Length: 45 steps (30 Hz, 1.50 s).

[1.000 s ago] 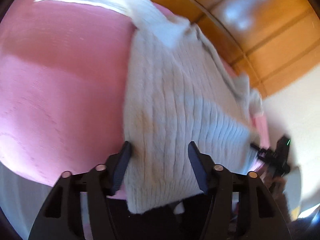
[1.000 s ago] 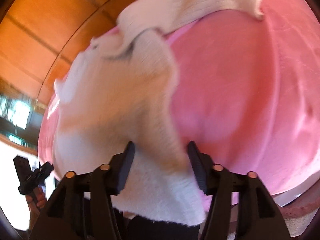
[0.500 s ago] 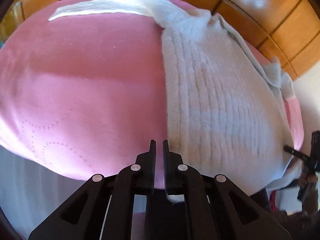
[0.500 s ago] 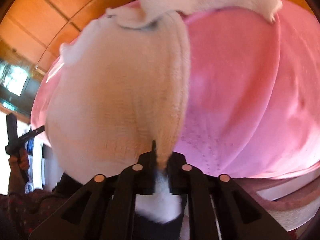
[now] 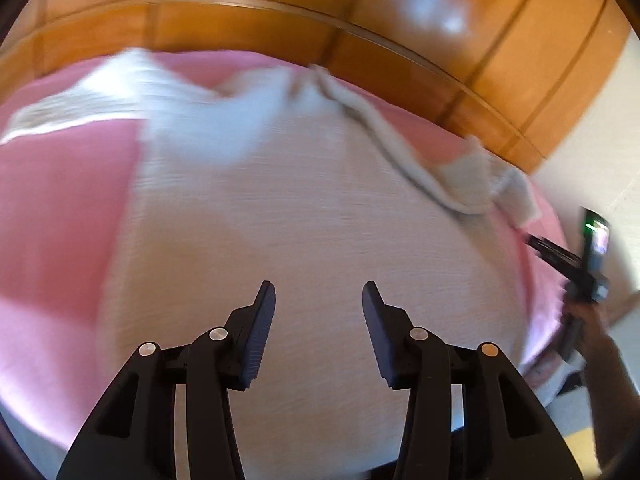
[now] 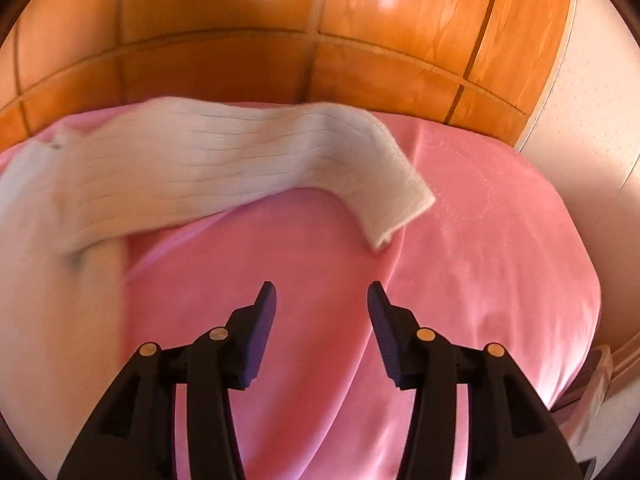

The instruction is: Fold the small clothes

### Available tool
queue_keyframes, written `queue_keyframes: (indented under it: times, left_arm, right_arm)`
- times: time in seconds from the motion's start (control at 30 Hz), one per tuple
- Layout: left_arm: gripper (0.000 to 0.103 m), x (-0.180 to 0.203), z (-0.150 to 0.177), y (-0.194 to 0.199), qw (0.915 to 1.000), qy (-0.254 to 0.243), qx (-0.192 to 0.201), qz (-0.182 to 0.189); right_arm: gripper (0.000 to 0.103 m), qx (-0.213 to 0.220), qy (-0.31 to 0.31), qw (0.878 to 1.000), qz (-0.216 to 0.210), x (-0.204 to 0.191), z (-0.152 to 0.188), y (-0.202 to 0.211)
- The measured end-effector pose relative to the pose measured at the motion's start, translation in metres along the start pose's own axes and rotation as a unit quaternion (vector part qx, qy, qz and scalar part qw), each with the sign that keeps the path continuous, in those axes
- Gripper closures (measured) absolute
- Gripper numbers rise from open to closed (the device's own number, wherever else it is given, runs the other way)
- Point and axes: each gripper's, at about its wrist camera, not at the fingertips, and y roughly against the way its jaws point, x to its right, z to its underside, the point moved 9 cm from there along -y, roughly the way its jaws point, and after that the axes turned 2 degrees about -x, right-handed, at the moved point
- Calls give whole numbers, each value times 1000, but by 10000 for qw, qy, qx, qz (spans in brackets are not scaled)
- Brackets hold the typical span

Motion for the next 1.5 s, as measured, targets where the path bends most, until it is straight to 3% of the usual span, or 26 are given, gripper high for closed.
queue_keyframes:
  times: [0.2, 0.33, 0.37, 0.5, 0.57, 0.67, 0.73, 0.83, 1.03, 1.17, 1.23, 1.33, 1.43, 1.5]
  left_arm:
    - [59, 57, -35, -59, 9967, -49, -424, 684]
    - [59, 88, -57, -102, 9922, 58, -717, 1014]
    - [59, 94, -63, -115, 9908, 112, -788, 1090]
    - [59, 105, -77, -159, 9851, 509, -1060, 1252]
    - [59, 108, -83, -173, 9822, 698, -1122, 1337]
    - [63, 113, -97, -187, 9792, 898, -1083, 1464]
    - [97, 112, -103, -193, 9803, 866, -1105, 1392]
    - [98, 111, -114, -188, 9814, 827, -999, 1414]
    - [98, 120, -146, -152, 9816, 733, -592, 1663]
    - [98, 130, -166, -135, 9835, 631, -404, 1646]
    - [99, 137, -176, -135, 9858, 539, -352, 1549]
    - [99, 150, -190, -136, 9889, 352, -296, 1410]
    - [99, 168, -204, -154, 9917, 150, -387, 1213]
    - [99, 175, -210, -169, 9938, 36, -471, 1005]
  right_arm:
    - [57, 113, 599, 9964, 588, 17, -31, -54]
    - [57, -233, 554, 9964, 592, 38, -44, -107]
    - [60, -329, 528, 9964, 579, 42, -43, -115]
    - [90, -579, 318, 9972, 350, 62, -36, -130]
    - [97, -653, 281, 9970, 291, 68, -34, -126]
    - [98, -642, 77, 9979, -99, 70, -40, -104]
    - [98, -643, -13, 9967, -501, 71, -36, -76]
    - [98, -736, 26, 9904, -1166, 64, -17, -26]
    - [98, -1015, -198, 9589, -2643, 38, 30, 63]
    - [98, -669, -515, 9356, -3429, 38, 35, 119]
    - [98, -376, -713, 9296, -3596, 41, 39, 146]
    - [98, 257, -1319, 9188, -3711, 77, 14, 170]
    - [98, 603, -1941, 9109, -3591, 120, 0, 166]
    - [98, 665, -2436, 9099, -3293, 156, -9, 139]
